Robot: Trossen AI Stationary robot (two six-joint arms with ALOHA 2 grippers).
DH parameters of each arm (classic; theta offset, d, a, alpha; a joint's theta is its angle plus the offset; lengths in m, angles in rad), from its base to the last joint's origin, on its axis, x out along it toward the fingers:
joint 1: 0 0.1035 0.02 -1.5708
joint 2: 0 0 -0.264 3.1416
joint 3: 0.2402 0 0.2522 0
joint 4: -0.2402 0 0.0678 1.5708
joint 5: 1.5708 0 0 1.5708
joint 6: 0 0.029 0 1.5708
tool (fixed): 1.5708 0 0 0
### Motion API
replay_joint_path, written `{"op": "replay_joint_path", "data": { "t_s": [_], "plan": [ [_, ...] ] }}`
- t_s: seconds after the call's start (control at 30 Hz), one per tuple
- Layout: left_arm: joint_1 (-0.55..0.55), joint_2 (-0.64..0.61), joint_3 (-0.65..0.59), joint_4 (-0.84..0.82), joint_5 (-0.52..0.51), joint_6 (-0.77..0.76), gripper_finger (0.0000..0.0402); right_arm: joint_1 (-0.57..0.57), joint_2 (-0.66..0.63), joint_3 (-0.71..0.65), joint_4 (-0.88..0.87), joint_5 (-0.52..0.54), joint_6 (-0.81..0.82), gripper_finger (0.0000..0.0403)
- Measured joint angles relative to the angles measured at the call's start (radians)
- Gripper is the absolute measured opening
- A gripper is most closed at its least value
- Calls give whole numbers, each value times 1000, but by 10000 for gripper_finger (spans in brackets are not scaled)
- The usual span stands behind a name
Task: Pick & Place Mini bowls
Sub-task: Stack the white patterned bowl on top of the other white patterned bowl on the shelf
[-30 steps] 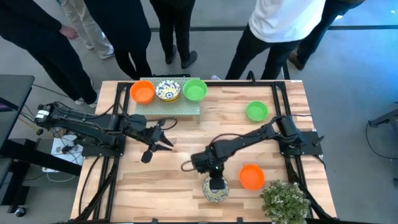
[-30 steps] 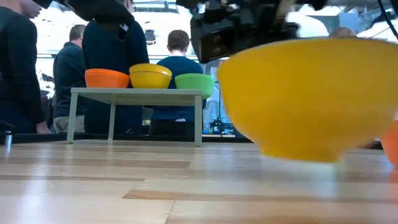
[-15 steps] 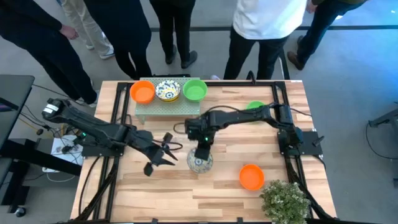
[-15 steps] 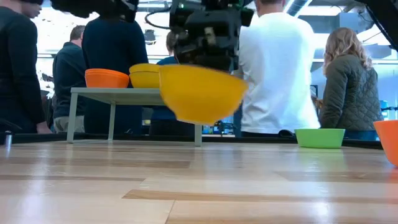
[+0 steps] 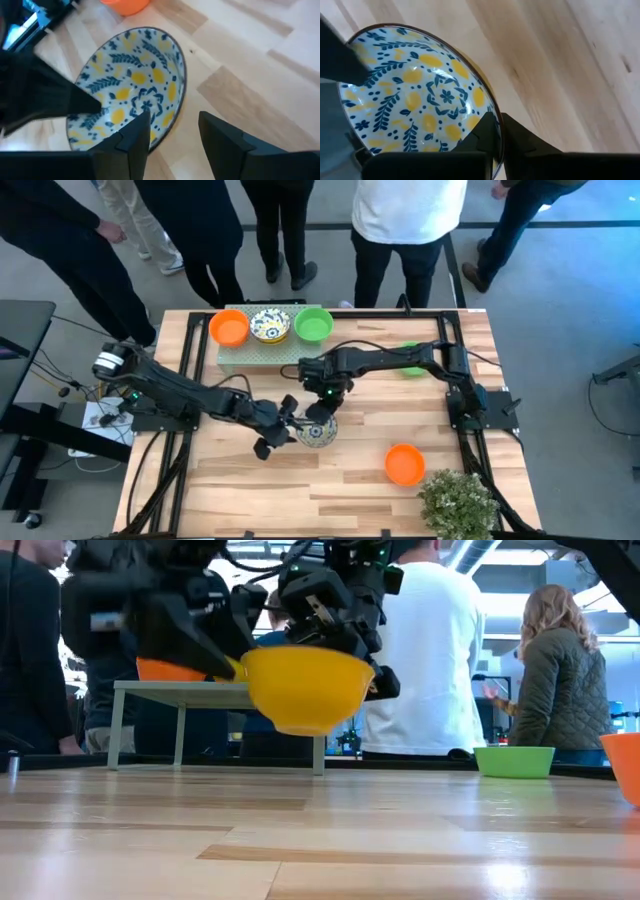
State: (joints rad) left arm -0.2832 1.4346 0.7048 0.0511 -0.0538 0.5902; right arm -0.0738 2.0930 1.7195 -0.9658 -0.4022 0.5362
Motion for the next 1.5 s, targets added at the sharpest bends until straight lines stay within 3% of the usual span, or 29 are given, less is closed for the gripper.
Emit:
{"op": "replay_joint_path", "data": {
  "t_s": [0.37,0.77,0.97,1.2,1.5],
  "plan": [
    [1,64,2,46,-29,91,139,0,0,0,5,-27,42,18],
    [-1,66,0,64,-3,192,14,-10,-2,2,52,-101,30,77],
    [-16,66,0,69,1,152,20,-14,-2,2,60,-113,-25,112],
    [-60,65,0,-36,43,-3,17,-12,-2,2,98,-129,-40,147],
    [-140,31,0,-150,61,-163,17,-9,-2,2,111,-121,-49,164]
  ]
}}
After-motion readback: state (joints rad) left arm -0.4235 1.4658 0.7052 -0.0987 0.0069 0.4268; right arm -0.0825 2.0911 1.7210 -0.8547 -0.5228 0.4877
